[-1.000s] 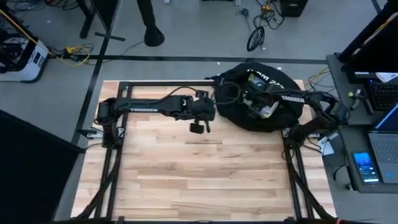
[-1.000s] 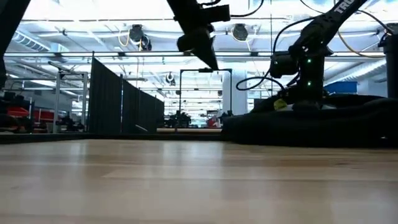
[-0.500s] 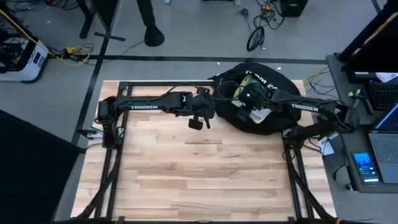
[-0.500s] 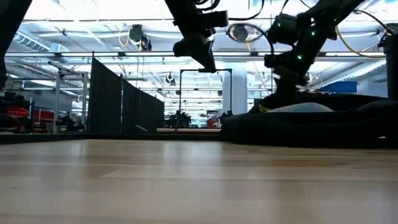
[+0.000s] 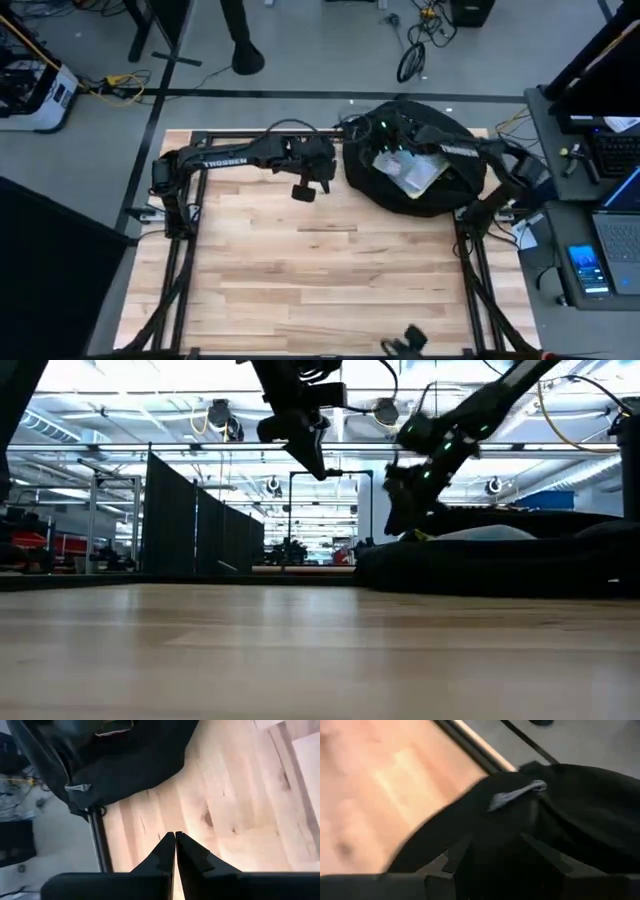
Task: Unpack backpack
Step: Close the black backpack
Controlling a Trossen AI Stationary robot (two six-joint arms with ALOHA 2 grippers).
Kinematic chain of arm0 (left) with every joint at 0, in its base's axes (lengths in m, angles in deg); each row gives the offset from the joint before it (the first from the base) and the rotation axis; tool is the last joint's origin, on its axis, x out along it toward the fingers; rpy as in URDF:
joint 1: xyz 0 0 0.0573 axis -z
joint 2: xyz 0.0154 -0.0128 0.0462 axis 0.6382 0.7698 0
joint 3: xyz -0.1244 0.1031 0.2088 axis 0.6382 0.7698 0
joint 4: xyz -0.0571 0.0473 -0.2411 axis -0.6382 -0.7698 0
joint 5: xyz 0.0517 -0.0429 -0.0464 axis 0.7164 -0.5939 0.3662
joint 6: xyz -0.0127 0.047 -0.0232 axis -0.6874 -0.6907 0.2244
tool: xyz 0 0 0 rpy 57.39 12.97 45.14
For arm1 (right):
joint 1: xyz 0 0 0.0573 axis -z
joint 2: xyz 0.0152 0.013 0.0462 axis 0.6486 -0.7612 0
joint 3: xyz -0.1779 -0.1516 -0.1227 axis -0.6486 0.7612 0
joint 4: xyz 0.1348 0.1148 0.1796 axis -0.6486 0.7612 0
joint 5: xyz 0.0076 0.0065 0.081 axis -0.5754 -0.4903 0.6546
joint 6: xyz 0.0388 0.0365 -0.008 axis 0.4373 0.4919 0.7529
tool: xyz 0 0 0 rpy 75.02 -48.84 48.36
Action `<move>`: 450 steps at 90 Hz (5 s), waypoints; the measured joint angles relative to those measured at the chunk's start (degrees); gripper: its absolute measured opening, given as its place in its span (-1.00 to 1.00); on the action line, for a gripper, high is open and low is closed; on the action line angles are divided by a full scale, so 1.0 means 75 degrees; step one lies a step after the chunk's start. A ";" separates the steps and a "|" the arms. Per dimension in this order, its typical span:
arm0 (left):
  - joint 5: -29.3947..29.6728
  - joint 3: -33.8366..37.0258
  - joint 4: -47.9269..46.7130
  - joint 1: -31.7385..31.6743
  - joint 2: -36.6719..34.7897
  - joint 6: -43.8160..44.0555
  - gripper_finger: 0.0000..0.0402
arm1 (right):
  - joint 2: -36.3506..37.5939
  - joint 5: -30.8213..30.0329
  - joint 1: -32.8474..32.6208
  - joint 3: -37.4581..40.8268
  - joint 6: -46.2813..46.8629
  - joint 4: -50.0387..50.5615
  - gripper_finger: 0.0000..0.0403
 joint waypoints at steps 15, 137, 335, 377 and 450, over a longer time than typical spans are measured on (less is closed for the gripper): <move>-0.0189 0.0000 -0.0419 -0.0226 -0.0002 0.0198 -1.00 | -0.1404 0.0166 0.0674 -0.1293 -0.0517 0.1442 -0.32; -0.0995 0.0009 -0.2140 -0.0293 -0.0217 0.0490 -1.00 | -0.0793 0.4854 -0.3892 -0.2463 0.1826 0.3246 -1.00; -0.1631 0.0003 -0.1265 0.0148 -0.0253 0.1593 -1.00 | 0.2876 0.1410 -0.7079 0.2832 0.7851 0.4809 -0.18; -0.1646 0.0006 -0.1198 0.0185 -0.0253 0.1796 -1.00 | 0.2726 -0.6868 -0.6376 0.2987 0.6721 0.1521 -0.18; -0.2424 0.0003 0.0895 0.0203 0.0388 0.2199 -1.00 | 0.2857 -0.2770 -0.4443 0.3001 0.5578 0.1918 -0.18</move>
